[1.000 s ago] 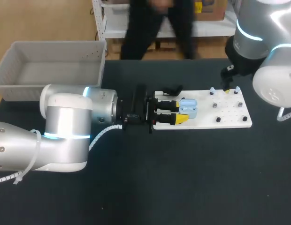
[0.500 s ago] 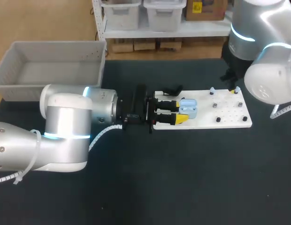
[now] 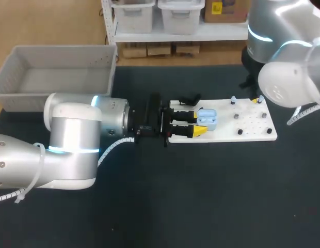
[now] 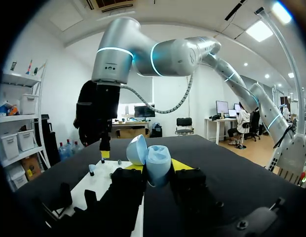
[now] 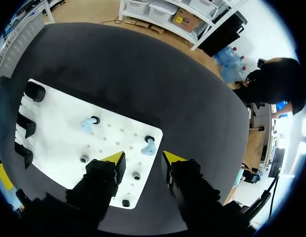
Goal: Pick up each earbud case from the left stands, insert the matching earbuds, close the lid, and place the case in the box.
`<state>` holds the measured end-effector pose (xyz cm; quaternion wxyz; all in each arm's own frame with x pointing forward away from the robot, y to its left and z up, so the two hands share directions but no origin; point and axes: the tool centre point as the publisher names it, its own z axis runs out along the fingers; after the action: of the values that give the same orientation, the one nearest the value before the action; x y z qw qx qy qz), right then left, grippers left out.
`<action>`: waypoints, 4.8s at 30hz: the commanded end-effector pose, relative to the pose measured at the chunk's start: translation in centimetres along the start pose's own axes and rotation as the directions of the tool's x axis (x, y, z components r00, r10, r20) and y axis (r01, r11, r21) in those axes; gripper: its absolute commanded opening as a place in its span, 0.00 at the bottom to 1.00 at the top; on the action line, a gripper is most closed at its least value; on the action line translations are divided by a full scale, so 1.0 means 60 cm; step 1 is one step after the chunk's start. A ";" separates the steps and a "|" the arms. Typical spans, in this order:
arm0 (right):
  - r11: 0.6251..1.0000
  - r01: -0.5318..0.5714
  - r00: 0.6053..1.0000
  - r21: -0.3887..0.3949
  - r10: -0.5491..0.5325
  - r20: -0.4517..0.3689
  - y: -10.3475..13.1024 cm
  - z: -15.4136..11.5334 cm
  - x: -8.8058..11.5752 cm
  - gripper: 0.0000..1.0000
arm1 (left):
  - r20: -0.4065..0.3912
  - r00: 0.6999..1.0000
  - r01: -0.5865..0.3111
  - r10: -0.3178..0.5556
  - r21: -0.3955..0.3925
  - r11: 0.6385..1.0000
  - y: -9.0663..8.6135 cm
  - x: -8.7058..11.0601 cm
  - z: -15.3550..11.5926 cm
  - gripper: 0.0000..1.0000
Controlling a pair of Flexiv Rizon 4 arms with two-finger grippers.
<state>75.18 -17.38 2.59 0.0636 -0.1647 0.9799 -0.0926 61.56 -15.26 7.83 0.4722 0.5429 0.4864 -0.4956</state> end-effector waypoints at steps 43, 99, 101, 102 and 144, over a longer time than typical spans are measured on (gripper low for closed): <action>0.999 -0.034 0.999 0.006 0.034 0.004 -0.009 0.032 -0.012 0.31 | 0.004 1.000 -0.004 0.004 -0.006 1.000 -0.003 0.002 0.000 0.00; 0.961 -0.246 0.959 -0.127 0.223 -0.173 -0.070 -0.106 0.045 0.00 | 0.004 1.000 -0.004 0.004 -0.006 1.000 -0.003 0.002 0.000 0.00; 0.961 -0.246 0.959 -0.127 0.223 -0.173 -0.070 -0.106 0.045 0.00 | 0.004 1.000 -0.004 0.004 -0.006 1.000 -0.003 0.002 0.000 0.00; 0.961 -0.246 0.959 -0.127 0.223 -0.173 -0.070 -0.106 0.045 0.00 | 0.004 1.000 -0.004 0.004 -0.006 1.000 -0.003 0.002 0.000 0.00; 0.859 -0.512 0.859 -0.020 0.512 -0.012 0.132 -0.264 0.155 0.00 | 0.004 1.000 -0.004 0.004 -0.006 1.000 -0.003 0.002 0.000 0.00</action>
<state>62.36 -10.23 15.59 0.0233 0.1040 0.9924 -0.0614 61.56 -15.25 7.83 0.4722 0.5429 0.4864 -0.4956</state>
